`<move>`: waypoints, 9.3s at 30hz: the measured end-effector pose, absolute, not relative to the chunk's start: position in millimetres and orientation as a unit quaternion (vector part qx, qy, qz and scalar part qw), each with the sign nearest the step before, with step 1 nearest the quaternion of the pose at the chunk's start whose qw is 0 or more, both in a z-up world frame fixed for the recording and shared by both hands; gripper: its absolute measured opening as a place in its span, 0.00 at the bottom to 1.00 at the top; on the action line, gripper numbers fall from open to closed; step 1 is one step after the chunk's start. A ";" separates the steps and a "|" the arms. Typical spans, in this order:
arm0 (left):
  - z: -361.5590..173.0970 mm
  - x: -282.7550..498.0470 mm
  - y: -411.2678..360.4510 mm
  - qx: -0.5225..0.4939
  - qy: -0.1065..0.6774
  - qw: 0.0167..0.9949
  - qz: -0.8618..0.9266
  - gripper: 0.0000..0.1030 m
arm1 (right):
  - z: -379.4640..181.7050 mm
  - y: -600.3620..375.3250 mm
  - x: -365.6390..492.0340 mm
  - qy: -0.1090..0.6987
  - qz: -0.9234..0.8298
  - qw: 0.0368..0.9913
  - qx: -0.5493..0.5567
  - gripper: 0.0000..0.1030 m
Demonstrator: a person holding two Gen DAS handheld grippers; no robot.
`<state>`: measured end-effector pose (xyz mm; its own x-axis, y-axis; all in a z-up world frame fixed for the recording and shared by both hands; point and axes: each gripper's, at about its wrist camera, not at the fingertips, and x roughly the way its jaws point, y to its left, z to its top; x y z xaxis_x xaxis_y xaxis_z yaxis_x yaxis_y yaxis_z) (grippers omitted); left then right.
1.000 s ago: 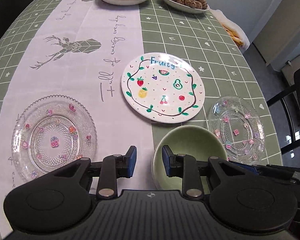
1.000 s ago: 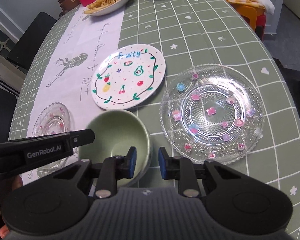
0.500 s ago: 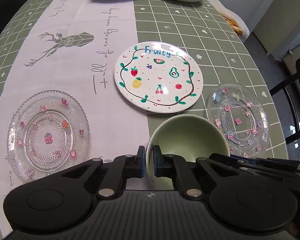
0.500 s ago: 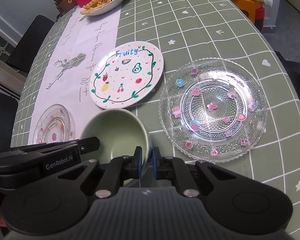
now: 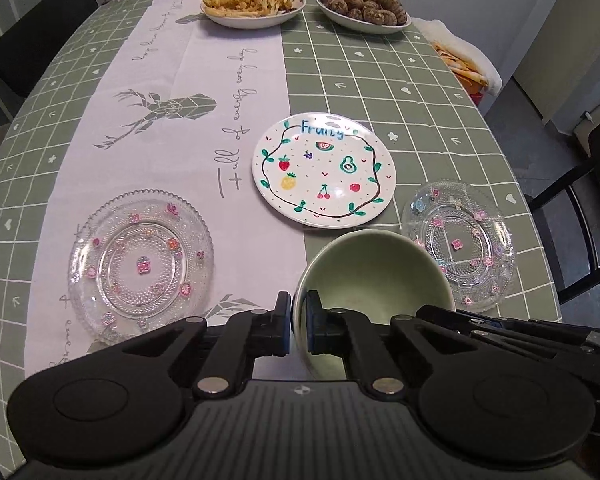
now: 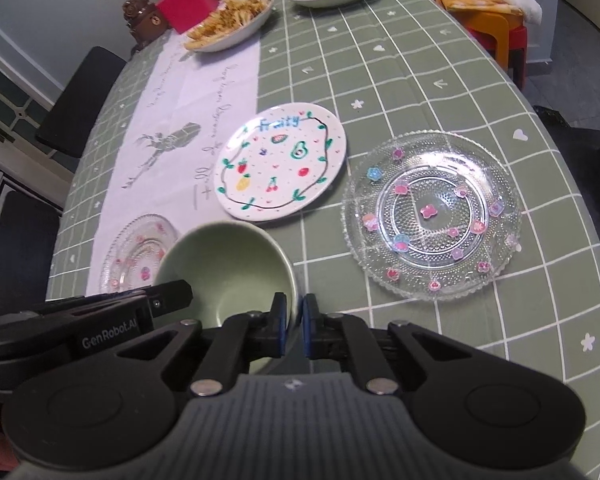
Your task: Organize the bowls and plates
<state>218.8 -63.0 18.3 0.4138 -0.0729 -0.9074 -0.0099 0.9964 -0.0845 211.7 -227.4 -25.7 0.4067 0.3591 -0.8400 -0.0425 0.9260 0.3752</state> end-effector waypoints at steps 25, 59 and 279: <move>64.2 85.2 33.5 -0.101 0.535 0.838 0.030 0.06 | 30.6 -134.7 106.9 0.511 0.238 0.824 0.063 0.05; 21.7 88.9 40.6 -0.084 0.578 0.810 0.040 0.08 | -5.1 -102.0 111.8 0.535 0.222 0.815 -0.014 0.03; 12.7 30.1 -100.1 -0.161 0.318 0.932 -0.067 0.28 | -39.1 -327.5 90.6 0.468 0.167 0.859 0.125 0.37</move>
<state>30.1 -100.1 12.7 0.7890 -0.2270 -0.5709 0.0218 0.9390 -0.3432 90.6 -327.5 -39.1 0.5058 0.4047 -0.7618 -0.1704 0.9126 0.3716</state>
